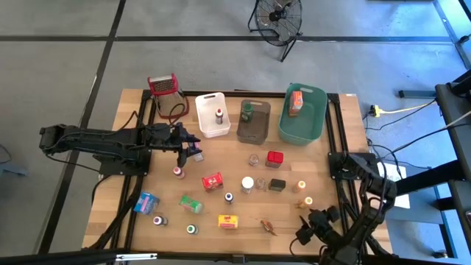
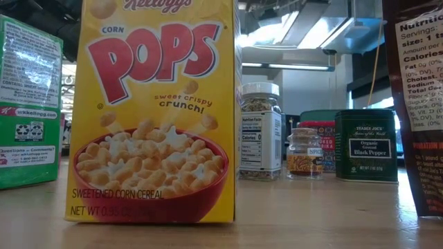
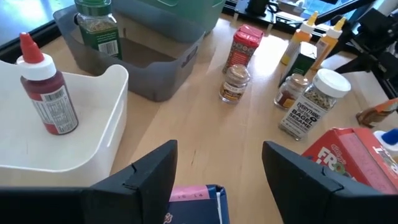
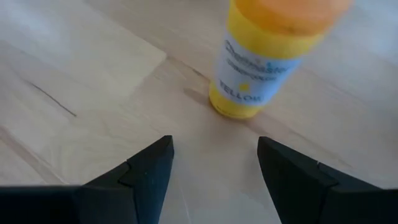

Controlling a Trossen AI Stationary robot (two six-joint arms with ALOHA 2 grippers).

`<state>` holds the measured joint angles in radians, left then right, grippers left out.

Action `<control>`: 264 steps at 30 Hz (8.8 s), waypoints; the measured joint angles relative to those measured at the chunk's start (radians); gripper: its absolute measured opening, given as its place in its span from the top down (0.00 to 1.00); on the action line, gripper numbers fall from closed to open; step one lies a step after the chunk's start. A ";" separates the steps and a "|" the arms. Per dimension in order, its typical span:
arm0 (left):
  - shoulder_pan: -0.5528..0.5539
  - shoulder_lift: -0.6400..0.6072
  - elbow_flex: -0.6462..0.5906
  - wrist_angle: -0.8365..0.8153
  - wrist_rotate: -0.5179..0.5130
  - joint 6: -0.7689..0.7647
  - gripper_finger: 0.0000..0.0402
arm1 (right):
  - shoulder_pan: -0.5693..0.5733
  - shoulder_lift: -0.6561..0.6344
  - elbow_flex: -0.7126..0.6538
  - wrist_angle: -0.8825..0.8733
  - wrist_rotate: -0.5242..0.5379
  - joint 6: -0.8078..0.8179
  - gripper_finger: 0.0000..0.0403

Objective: Pick & Place Kitchen Items
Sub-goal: Put the bottom yellow food coloring into the white bin

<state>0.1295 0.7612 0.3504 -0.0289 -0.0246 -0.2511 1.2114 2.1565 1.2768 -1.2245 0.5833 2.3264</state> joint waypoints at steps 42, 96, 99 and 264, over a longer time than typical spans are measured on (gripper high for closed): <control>-0.116 0.000 0.000 0.002 -0.019 0.001 0.42 | -0.020 0.044 -0.078 -0.119 0.176 0.105 0.40; -0.542 0.317 0.011 0.842 -0.001 0.413 0.42 | -0.554 -0.162 0.797 0.037 -0.586 -1.418 0.71; -0.606 0.361 0.041 0.856 -0.099 0.476 0.42 | -0.592 -0.154 0.797 0.067 -0.610 -1.488 0.71; -0.677 0.517 0.333 0.529 -0.385 0.299 0.73 | -0.628 -0.128 0.796 -0.163 -0.263 -1.495 0.44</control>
<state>-0.5471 1.2779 0.6834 0.5000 -0.4092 0.0484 0.5835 2.0285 2.0727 -1.3877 0.3205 0.8311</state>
